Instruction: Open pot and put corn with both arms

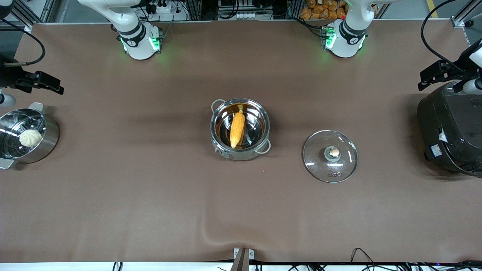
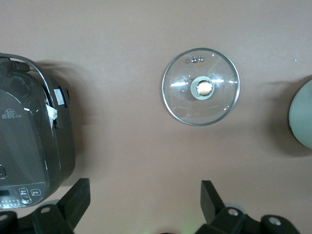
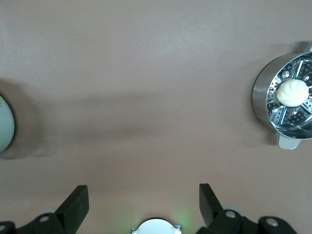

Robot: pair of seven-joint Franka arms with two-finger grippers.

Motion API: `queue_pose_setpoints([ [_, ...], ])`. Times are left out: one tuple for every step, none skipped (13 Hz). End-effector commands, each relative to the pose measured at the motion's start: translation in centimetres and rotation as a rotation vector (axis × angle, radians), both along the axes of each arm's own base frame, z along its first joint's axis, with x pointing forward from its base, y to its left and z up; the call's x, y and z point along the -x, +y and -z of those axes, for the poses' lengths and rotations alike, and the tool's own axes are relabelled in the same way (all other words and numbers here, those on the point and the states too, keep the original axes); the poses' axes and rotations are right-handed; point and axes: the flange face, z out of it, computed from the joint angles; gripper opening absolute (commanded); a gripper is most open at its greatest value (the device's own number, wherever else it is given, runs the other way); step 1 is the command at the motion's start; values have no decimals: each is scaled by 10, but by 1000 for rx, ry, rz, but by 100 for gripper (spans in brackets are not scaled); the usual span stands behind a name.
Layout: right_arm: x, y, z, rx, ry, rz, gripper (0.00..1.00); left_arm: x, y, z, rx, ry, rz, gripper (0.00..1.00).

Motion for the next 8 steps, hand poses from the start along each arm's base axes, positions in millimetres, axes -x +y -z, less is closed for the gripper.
queue_pose_setpoints([
  [-2, -4, -3, -2, -2, 1, 100, -1, -4, -6, 11, 5, 26, 100],
  [-3, -4, -4, -1, -5, 2, 100, -1, -4, -6, 13, 7, 26, 100],
  [-3, -2, -7, -1, -11, -1, 100, -1, -4, -7, 13, 5, 26, 100],
  [-3, -1, -6, -1, -6, -2, 100, -1, -6, -7, 13, 5, 29, 100],
  [-3, 0, -5, -1, -6, -4, 100, -1, -5, -6, 13, 7, 29, 100],
  [-3, -3, -6, 0, -8, -2, 100, -1, -4, -6, 13, 7, 28, 100],
  [-3, -2, -6, -1, -9, -4, 100, -1, -6, -6, 13, 7, 31, 100],
  [-3, -2, -7, 1, -11, -4, 100, -1, -7, -6, 13, 7, 32, 100],
])
